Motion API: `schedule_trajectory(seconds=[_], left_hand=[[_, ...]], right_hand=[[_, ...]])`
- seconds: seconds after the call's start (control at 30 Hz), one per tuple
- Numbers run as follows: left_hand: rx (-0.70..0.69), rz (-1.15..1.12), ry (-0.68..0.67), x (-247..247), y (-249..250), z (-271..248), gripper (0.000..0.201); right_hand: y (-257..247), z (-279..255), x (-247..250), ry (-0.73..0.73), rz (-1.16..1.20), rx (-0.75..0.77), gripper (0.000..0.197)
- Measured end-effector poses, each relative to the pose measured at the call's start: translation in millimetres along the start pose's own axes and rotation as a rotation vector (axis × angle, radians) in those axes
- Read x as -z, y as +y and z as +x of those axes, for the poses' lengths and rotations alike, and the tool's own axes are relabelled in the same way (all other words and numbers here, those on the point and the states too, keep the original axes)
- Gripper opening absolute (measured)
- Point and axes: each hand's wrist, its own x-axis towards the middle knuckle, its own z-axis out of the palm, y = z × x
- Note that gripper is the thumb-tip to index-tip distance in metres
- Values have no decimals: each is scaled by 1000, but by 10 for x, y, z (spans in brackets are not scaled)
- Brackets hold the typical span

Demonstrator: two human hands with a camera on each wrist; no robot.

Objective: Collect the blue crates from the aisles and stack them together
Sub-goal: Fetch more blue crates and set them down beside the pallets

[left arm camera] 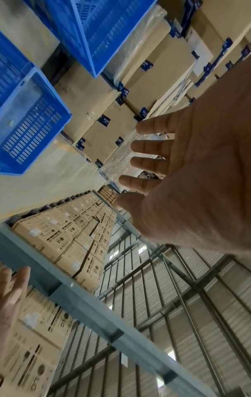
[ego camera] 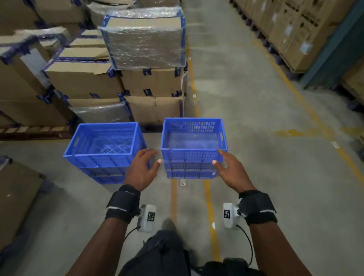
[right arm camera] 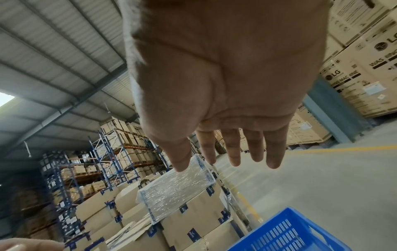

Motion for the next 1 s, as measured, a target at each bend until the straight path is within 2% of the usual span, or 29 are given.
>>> schedule_trajectory(seconds=[0.17, 0.27, 0.37, 0.47, 0.6, 0.77, 0.9, 1.0], left_hand=[[34, -5, -47, -350, -207, 1104, 50], [67, 3, -84, -517, -341, 1848, 51], [79, 44, -153, -662, -441, 2467, 50], [126, 79, -214, -794, -498, 3024, 38], [163, 103, -259, -1006, -694, 3780, 36], [259, 213, -340, -1395, -1071, 4474, 37], [343, 360, -432, -1816, -1475, 4857, 39], [394, 376, -476, -2083, -1824, 5117, 40]], right_hand=[[248, 1142, 69, -16, -47, -35, 55], [352, 1847, 114, -39, -63, -91, 54], [499, 2407, 139, -86, -59, -168, 55], [664, 2875, 187, -99, -65, -236, 54], [963, 3575, 169, -138, -68, -293, 53], [1478, 4333, -93, -252, -72, -402, 54], [1958, 4806, -419, -342, -84, -501, 59], [2288, 5093, -678, -392, -129, -584, 62]])
